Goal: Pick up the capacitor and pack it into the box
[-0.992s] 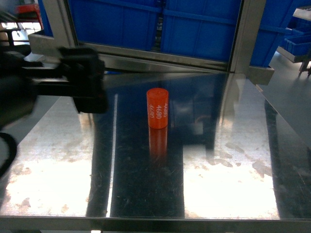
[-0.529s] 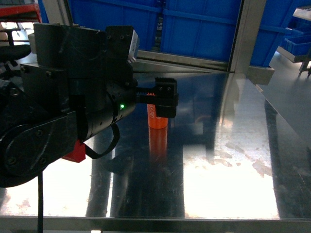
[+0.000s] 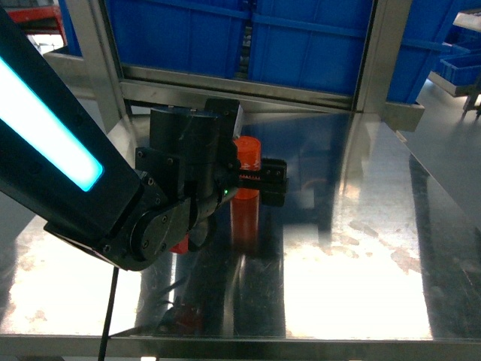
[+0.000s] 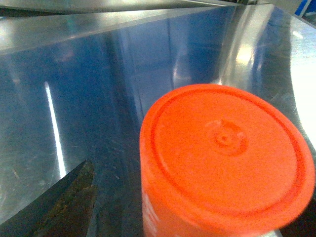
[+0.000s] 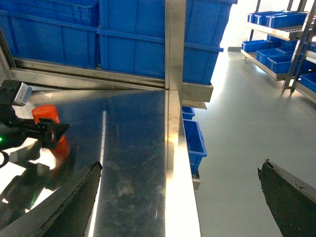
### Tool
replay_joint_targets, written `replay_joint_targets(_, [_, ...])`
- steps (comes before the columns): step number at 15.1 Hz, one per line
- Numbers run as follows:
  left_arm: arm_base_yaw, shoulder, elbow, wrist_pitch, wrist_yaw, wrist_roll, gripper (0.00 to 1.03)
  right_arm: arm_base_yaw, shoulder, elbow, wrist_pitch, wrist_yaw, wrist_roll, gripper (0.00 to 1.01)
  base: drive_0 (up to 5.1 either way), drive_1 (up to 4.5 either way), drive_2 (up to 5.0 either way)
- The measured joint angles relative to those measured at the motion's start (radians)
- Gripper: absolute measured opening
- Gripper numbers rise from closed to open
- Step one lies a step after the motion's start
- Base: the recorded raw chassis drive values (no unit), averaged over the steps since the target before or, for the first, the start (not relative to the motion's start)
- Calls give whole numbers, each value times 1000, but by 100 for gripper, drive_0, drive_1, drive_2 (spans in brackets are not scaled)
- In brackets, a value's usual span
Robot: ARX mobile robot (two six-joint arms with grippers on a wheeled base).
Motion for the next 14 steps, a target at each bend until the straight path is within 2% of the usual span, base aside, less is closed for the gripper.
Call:
replay_joint_targets(2, [0,27,45,-11,0,7,97,0,0,0,0,0,0,98,0,0,0])
replay_joint_targets(4, [1,48,60,-23,13,-4,72,0,0,0,0,0,0,98,0,0,0])
replay_joint_targets(6, [0,52,58,19,14,-17,48,0,0,0,0,0,0,98,0,0,0])
replay_joint_targets(8, [-3,43,15,72,-5,-20,45,0,0,0,0,0,0,98,0,0,0])
replay_joint_targets(10, [-5,-21,-93,114,-43,-16,45,0,0,0,0,0,0,98,0,0,0])
replay_joint_targets(12, [-2,-238,-272,200,-85,-11,45,0,0,0,0,0,0,98,0,0,0])
replay_joint_targets(14, [5,-497,-499,274,-160,-11,45,0,0,0,0,0,0,98,0,0,0])
